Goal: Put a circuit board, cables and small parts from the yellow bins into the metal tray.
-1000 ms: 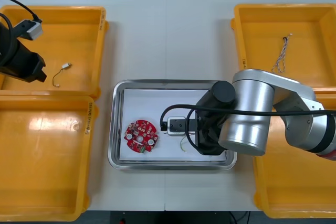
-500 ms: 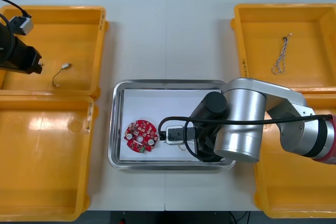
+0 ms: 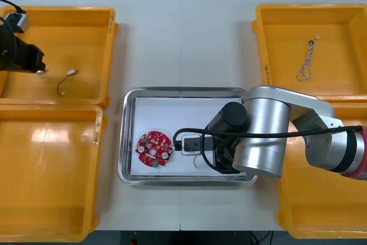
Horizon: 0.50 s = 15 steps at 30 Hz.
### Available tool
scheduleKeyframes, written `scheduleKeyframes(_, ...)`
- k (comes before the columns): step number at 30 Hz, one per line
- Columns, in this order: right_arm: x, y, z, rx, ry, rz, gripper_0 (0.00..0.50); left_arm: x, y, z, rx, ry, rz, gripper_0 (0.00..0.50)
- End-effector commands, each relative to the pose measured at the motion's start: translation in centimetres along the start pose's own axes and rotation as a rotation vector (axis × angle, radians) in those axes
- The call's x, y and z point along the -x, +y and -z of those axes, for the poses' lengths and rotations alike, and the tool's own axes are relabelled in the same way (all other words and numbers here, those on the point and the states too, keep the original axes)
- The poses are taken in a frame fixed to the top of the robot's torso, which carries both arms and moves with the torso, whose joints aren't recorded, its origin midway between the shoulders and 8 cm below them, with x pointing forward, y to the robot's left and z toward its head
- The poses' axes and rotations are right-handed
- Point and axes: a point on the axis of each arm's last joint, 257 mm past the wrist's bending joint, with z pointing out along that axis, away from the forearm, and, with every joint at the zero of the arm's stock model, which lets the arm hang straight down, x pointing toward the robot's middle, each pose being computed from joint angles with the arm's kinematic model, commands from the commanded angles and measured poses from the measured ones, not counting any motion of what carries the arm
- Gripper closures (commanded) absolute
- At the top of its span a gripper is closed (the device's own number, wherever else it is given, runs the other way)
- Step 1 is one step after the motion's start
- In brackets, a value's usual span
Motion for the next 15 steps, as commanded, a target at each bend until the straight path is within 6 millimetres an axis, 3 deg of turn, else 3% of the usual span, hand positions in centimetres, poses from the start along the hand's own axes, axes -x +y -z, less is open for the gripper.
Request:
scheduleKeyframes(1,1.9,-1.1,1.0,-0.037,-0.028,0.055,0.000,4.4,2.6,2.5,0.042,-0.112,-0.087,0.000)
scheduleKeyframes(7,1.7,-1.7,1.3,-0.046,-0.013,0.049,0.000,4.6,3.3,2.0,0.057,-0.129,-0.097,0.000)
scheduleKeyframes(15,0.6,-3.6,3.8,-0.037,0.035,-0.024,0.000,4.5,3.9,0.6,0.086,-0.133,-0.123,0.000)
